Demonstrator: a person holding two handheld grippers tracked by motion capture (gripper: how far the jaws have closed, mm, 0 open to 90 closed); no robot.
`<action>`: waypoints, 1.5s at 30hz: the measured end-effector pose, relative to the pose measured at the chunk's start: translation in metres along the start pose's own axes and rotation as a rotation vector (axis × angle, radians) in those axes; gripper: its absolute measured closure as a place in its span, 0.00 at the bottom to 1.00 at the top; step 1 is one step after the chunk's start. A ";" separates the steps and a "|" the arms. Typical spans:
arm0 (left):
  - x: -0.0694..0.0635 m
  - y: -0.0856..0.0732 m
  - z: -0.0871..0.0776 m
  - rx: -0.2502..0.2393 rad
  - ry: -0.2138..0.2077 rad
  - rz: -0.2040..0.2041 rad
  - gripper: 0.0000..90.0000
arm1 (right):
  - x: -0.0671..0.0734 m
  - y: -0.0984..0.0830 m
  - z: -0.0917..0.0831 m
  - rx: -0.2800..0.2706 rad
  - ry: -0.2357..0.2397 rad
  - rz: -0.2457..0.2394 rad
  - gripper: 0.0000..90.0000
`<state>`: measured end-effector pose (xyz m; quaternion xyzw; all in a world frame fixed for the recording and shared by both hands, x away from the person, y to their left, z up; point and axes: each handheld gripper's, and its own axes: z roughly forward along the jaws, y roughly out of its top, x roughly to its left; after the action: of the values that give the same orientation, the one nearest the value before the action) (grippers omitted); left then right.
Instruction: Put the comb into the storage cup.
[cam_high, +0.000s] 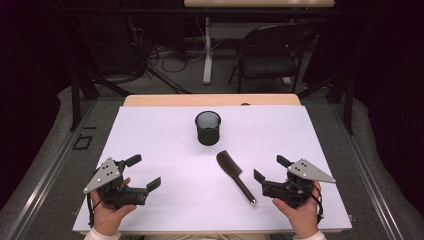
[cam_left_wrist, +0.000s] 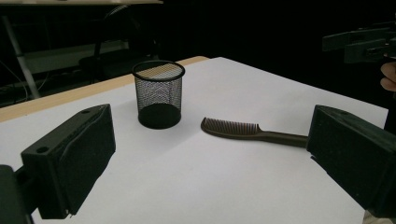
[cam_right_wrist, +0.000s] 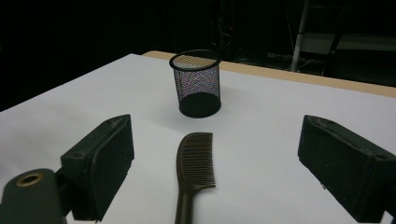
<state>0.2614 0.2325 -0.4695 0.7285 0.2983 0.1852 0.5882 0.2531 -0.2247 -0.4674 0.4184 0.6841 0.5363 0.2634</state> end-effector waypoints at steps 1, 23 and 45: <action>0.000 0.000 0.000 0.003 -0.002 0.002 0.02 | 0.000 0.000 0.000 0.003 -0.001 0.000 0.12; -0.004 -0.002 0.008 0.054 -0.034 -0.034 0.02 | 0.003 0.000 0.014 0.148 0.015 -0.001 0.16; -0.009 -0.009 0.016 0.136 -0.036 -0.031 0.02 | 0.010 -0.012 0.030 0.325 0.022 -0.018 0.17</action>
<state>0.2621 0.2160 -0.4817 0.7653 0.3108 0.1423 0.5454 0.2691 -0.2010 -0.4862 0.4433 0.7685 0.4208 0.1894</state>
